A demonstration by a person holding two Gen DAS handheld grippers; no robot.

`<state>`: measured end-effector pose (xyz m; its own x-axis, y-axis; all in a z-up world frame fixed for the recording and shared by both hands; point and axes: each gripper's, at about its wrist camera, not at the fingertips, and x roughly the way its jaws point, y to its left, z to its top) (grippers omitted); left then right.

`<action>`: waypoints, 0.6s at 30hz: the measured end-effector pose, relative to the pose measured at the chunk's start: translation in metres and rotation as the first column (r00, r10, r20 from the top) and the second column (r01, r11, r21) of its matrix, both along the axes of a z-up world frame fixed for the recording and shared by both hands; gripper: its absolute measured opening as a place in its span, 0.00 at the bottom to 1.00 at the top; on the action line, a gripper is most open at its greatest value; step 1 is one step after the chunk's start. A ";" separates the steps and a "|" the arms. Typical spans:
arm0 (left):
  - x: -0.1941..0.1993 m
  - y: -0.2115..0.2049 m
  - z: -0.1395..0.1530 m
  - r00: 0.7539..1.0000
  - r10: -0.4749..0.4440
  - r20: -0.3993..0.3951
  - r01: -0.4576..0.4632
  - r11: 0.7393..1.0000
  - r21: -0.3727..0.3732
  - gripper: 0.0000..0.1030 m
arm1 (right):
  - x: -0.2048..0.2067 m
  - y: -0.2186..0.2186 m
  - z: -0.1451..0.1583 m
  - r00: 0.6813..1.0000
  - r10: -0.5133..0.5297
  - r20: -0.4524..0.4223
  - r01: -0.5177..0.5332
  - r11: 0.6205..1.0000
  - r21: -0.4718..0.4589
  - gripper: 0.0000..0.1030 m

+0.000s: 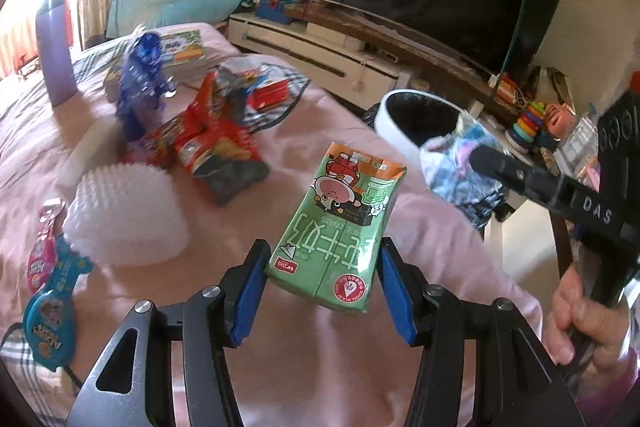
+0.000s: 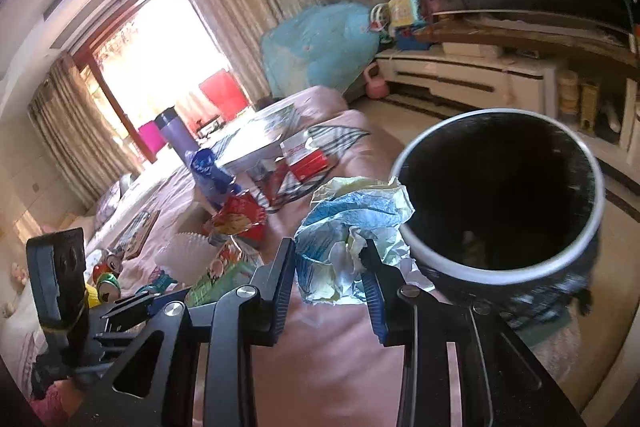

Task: Collect trash
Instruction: 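Carry carton and wrapper over the trash bin and release both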

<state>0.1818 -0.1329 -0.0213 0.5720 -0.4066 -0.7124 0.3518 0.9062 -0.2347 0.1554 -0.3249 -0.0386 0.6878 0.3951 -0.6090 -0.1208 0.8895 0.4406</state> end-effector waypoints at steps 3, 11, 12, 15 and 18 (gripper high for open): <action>0.003 -0.010 0.003 1.000 -0.012 0.009 0.012 1.000 -0.005 0.51 | -0.005 -0.017 0.001 0.999 -0.042 0.002 0.042 0.999 0.005 0.32; 0.012 -0.041 0.012 0.998 -0.041 0.043 0.041 0.999 0.001 0.51 | -0.005 -0.053 0.005 0.993 -0.118 0.011 0.118 0.993 0.010 0.32; 0.014 -0.045 0.013 0.998 -0.044 0.049 0.044 0.999 0.005 0.51 | -0.004 -0.056 0.006 0.992 -0.124 0.014 0.124 0.992 0.013 0.33; 0.018 -0.055 0.015 0.997 -0.059 0.055 0.059 0.998 0.008 0.51 | -0.002 -0.067 0.006 0.990 -0.141 0.014 0.141 0.990 0.012 0.33; 0.023 -0.066 0.015 0.996 -0.074 0.059 0.073 0.997 0.018 0.51 | 0.001 -0.075 0.006 0.988 -0.151 0.010 0.151 0.988 0.007 0.33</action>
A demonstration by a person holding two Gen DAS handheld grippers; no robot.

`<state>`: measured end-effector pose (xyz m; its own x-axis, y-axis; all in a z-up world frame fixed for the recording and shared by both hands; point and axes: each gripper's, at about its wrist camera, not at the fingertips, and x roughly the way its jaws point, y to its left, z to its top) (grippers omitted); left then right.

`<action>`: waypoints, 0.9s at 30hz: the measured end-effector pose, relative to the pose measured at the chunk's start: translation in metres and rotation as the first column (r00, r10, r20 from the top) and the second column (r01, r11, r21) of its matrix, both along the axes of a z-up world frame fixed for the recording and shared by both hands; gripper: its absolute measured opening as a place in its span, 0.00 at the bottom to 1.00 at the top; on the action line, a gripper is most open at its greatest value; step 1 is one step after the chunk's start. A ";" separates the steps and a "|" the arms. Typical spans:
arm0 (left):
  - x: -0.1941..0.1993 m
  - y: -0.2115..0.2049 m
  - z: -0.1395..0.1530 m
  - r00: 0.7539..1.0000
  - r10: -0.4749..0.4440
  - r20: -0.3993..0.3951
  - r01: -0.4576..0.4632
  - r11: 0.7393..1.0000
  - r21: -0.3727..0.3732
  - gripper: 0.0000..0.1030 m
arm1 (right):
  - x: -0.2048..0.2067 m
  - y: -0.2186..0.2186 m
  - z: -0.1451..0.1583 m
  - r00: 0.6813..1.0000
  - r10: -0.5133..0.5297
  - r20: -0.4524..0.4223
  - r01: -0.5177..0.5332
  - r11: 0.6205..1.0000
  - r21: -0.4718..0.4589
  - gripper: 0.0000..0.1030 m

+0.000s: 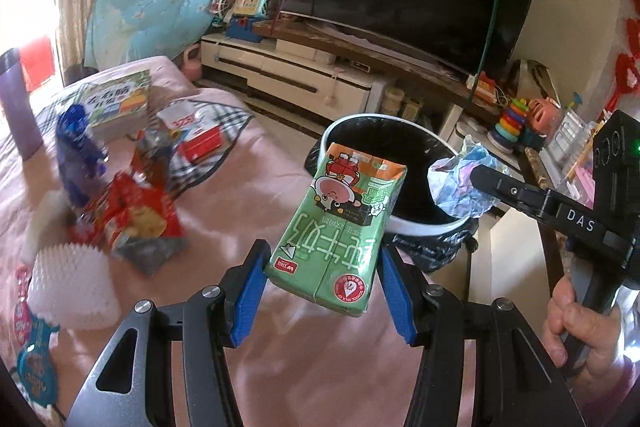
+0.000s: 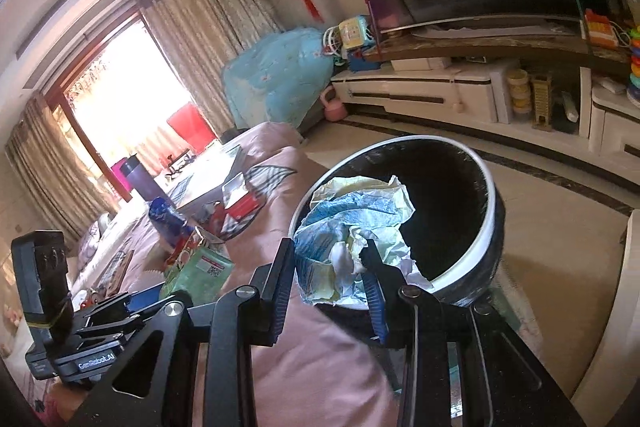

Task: Collect trash
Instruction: 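Carry carton and wrapper over the trash bin and release both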

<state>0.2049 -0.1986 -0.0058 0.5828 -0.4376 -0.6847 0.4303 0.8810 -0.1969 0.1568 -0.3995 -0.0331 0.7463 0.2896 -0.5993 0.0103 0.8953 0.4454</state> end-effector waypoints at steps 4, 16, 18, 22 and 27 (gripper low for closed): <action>0.010 -0.016 0.000 1.000 -0.014 -0.001 0.014 1.000 0.016 0.51 | 0.002 -0.009 -0.002 1.000 -0.010 -0.003 0.010 1.000 -0.004 0.34; 0.055 -0.066 -0.003 0.999 -0.050 -0.016 0.050 0.998 0.040 0.51 | 0.026 -0.028 -0.011 0.999 -0.004 -0.042 0.003 0.999 -0.040 0.36; 0.061 -0.073 -0.005 0.999 -0.052 -0.017 0.053 0.998 0.046 0.51 | 0.031 -0.031 -0.012 0.999 0.001 -0.049 -0.003 0.999 -0.044 0.36; 0.073 -0.085 -0.010 0.998 -0.058 -0.025 0.059 0.997 0.053 0.52 | 0.041 -0.036 -0.015 0.997 0.006 -0.071 -0.010 0.999 -0.053 0.36; 0.088 -0.094 -0.017 0.997 -0.058 -0.049 0.061 0.996 0.059 0.52 | 0.052 -0.039 -0.018 0.995 0.013 -0.095 -0.020 0.997 -0.072 0.38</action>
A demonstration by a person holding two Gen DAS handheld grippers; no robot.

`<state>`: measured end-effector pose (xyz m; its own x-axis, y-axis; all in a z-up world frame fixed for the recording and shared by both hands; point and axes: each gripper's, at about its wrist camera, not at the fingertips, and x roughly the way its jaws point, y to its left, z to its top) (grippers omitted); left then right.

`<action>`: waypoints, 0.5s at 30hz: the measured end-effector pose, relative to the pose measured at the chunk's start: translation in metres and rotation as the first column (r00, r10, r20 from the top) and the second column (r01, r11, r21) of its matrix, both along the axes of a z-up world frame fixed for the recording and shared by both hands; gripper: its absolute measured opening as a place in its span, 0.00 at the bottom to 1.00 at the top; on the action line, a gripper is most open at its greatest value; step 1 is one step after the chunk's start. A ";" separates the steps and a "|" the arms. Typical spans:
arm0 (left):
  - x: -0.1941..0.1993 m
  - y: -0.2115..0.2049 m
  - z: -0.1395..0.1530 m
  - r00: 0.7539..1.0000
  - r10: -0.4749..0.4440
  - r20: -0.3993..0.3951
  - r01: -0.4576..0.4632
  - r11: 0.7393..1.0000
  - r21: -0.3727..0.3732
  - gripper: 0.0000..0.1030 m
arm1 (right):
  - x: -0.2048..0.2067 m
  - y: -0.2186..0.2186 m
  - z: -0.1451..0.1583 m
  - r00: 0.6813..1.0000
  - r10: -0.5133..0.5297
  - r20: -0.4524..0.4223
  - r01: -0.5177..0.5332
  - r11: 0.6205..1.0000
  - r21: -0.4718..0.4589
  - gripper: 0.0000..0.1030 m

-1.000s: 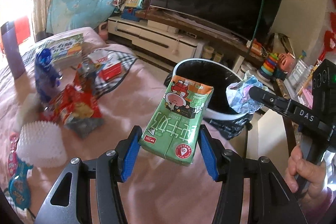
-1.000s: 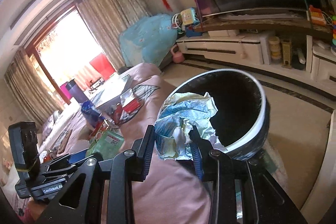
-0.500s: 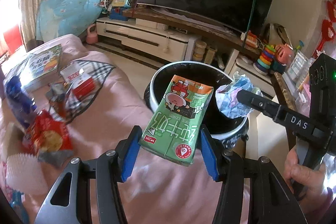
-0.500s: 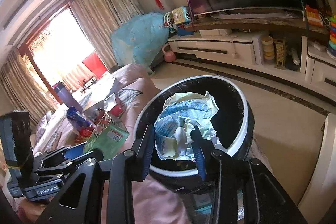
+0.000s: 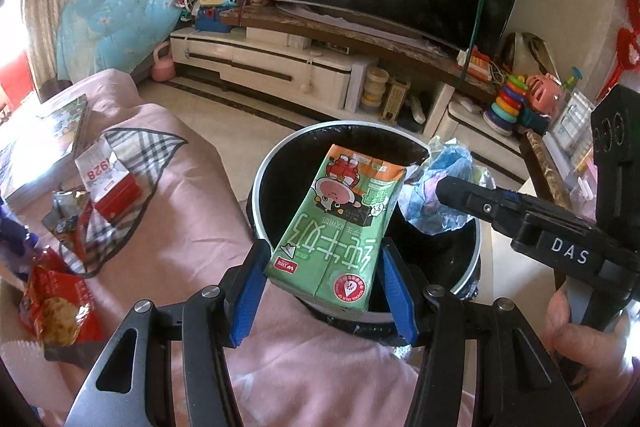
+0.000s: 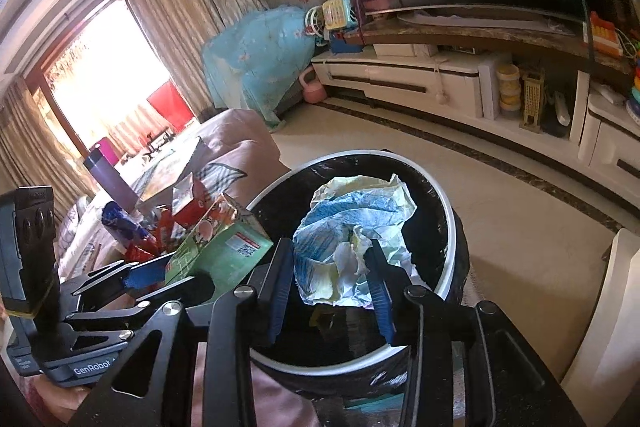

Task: Collect trash
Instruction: 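Carry carton and wrapper over the trash bin and release both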

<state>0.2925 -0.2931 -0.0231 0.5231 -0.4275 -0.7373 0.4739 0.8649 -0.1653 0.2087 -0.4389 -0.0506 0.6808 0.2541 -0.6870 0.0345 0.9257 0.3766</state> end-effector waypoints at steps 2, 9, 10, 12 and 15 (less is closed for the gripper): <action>0.003 -0.002 -0.002 1.000 0.011 -0.011 -0.011 1.000 -0.002 0.54 | 0.003 -0.002 0.000 1.000 -0.004 -0.004 0.004 1.000 -0.006 0.49; 0.000 0.007 -0.002 0.999 0.038 -0.020 -0.039 0.999 -0.033 0.67 | -0.002 -0.007 0.003 1.000 -0.030 0.009 0.030 1.000 0.006 0.74; -0.002 0.011 -0.003 0.999 0.042 -0.022 -0.043 0.998 -0.038 0.69 | -0.002 -0.007 0.004 0.999 -0.032 0.010 0.031 0.999 0.009 0.76; -0.010 0.019 -0.003 0.998 0.055 -0.024 -0.056 0.997 -0.050 0.73 | -0.007 -0.006 0.005 0.999 -0.038 0.014 0.037 0.999 0.019 0.80; -0.025 0.038 -0.004 0.997 0.076 -0.019 -0.077 0.995 -0.066 0.74 | -0.014 -0.001 0.008 0.999 -0.049 0.025 0.048 0.998 0.036 0.90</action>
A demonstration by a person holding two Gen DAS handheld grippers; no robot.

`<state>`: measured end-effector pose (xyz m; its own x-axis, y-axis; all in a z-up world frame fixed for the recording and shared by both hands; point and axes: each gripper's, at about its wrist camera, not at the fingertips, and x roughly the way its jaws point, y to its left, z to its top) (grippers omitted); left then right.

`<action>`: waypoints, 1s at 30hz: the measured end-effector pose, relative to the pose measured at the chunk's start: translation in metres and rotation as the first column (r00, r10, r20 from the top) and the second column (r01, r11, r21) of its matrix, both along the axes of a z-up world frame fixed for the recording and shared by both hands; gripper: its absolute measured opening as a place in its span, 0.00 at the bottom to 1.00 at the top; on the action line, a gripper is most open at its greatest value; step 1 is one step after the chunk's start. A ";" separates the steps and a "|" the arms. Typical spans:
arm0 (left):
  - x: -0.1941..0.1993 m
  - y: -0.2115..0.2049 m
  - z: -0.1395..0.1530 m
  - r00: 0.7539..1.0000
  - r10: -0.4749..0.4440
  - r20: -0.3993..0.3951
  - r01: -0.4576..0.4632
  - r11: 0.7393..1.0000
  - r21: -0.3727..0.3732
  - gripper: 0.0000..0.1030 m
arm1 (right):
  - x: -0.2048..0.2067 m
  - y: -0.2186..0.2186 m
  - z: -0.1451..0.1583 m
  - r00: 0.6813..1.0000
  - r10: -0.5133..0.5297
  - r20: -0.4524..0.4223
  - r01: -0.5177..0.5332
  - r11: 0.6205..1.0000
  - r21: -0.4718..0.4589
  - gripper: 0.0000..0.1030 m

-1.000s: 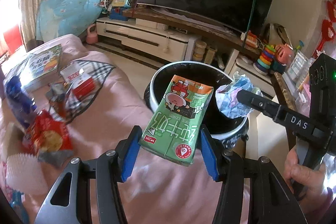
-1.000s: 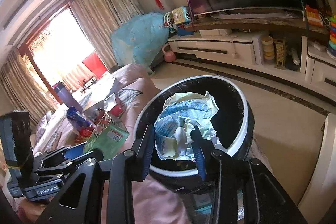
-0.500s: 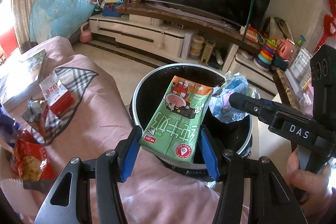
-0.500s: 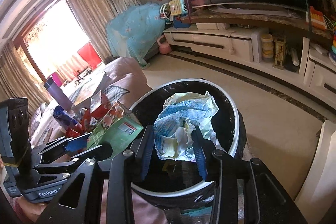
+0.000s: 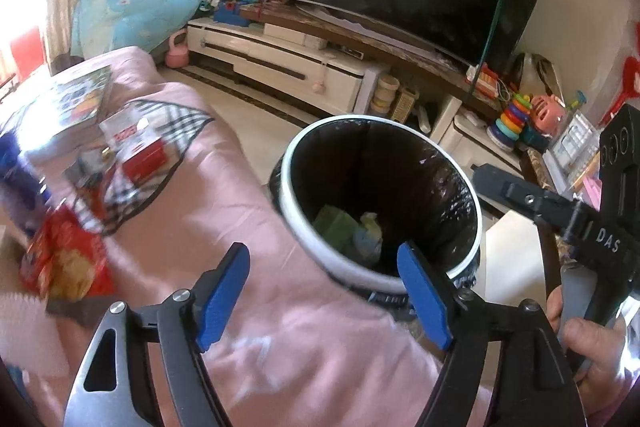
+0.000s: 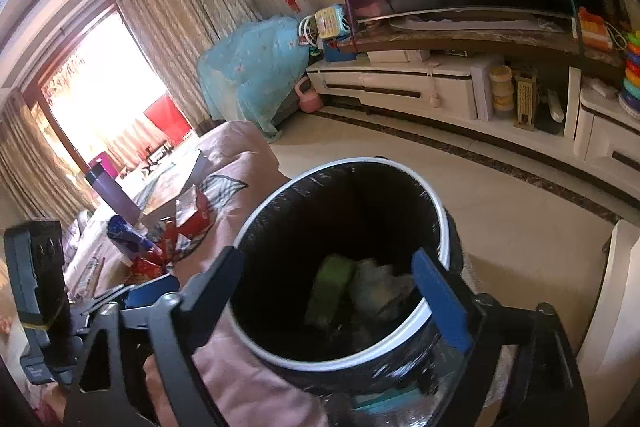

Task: Collect trash
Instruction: 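Carry carton and wrapper over the trash bin and release both, then grasp the white mesh net with the left gripper while the right gripper grasps the red chip bag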

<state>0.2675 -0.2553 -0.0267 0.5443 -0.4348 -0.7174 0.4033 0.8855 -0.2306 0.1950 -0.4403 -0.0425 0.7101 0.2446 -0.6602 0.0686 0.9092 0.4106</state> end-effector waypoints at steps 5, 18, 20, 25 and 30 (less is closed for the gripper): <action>-0.032 0.032 0.001 0.999 0.043 0.013 -0.043 0.999 -0.005 0.74 | -0.018 0.018 0.005 0.999 -0.005 0.033 0.004 0.999 0.037 0.93; -0.104 0.137 0.010 0.982 0.187 0.027 -0.187 0.982 -0.024 0.75 | -0.048 0.105 -0.006 0.993 0.087 0.079 -0.095 0.990 0.108 0.94; -0.115 0.153 0.011 0.977 0.213 0.030 -0.212 0.977 -0.024 0.75 | -0.051 0.118 -0.005 0.990 0.110 0.085 -0.118 0.988 0.095 0.94; -0.134 0.192 0.010 0.962 0.273 0.012 -0.273 0.961 -0.046 0.76 | -0.052 0.152 -0.009 0.983 0.178 0.051 -0.182 0.979 0.092 0.94; -0.140 0.216 0.009 0.950 0.312 0.006 -0.312 0.949 -0.050 0.76 | -0.051 0.180 -0.017 0.973 0.230 0.014 -0.230 0.969 0.090 0.94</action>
<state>0.1276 -0.0392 -0.0176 0.6677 -0.2750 -0.6918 0.1120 0.9558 -0.2719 0.1443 -0.2598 -0.0593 0.6303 0.4603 -0.6252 -0.1397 0.8594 0.4919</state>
